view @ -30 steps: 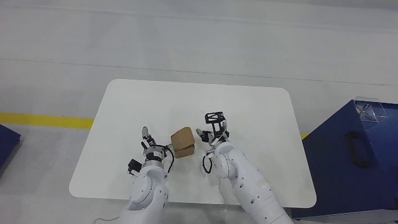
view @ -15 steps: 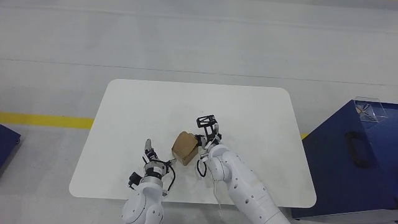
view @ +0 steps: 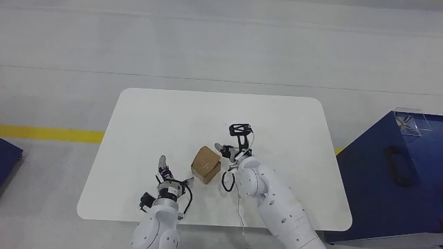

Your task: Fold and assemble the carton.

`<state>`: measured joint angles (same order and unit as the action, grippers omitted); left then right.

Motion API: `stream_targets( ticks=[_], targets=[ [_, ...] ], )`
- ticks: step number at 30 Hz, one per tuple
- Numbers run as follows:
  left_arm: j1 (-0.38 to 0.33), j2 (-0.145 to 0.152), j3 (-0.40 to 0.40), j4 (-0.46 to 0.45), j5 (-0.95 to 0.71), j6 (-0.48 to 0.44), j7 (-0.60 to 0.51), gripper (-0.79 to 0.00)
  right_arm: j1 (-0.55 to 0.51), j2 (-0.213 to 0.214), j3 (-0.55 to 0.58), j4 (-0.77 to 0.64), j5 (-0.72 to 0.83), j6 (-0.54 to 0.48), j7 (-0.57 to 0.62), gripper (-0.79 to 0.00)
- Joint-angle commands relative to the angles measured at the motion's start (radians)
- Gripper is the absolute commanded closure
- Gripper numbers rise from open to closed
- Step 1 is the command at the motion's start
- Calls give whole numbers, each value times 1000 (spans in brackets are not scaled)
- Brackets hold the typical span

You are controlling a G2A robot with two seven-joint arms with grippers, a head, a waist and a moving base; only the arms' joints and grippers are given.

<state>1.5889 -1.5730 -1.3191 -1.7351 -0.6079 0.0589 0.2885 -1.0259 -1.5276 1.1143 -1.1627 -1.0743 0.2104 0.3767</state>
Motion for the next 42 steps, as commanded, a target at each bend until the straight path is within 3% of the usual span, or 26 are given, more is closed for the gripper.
stream_targets(
  ticks=[1,5,7,19,21,23,28,30,33,35,37,38,42],
  targets=[
    [15,9,14,-59,246,12,-1,-785,-7,7,39,-28,22,2,22,-785],
    [23,23,11,-160,415,169,-9,-785,-34,17,100,-94,117,-50,87,-785],
    [13,26,18,-187,431,296,-26,-785,-47,21,118,-120,185,-112,146,-785],
    [13,26,18,-187,431,296,-26,-785,-50,22,111,-123,149,-108,126,-785],
    [2,31,36,-162,561,309,-3,-785,-65,22,75,-132,52,-76,76,-785],
    [-23,37,65,-138,686,381,-8,-785,-66,21,58,-135,28,-66,70,-785],
    [-134,55,112,-110,839,737,-258,-785,-69,25,53,-153,-19,-70,55,-785],
    [-153,62,104,-108,841,787,-352,-785,-67,26,51,-155,-15,-90,64,-785],
    [-165,68,99,-91,845,796,-404,-785,-59,27,44,-145,-12,-132,79,-785],
    [-165,68,97,-79,836,780,-407,-520,-56,27,43,-137,-11,-142,82,-785],
    [-162,67,94,-68,807,757,-418,-474,-53,27,40,-128,-5,-150,89,-785],
    [-161,66,93,-63,799,745,-417,-400,-49,27,38,-123,-4,-154,93,-785],
    [-159,63,107,-33,787,707,-388,-400,-40,25,23,-105,-14,-153,88,-785]
  ],
)
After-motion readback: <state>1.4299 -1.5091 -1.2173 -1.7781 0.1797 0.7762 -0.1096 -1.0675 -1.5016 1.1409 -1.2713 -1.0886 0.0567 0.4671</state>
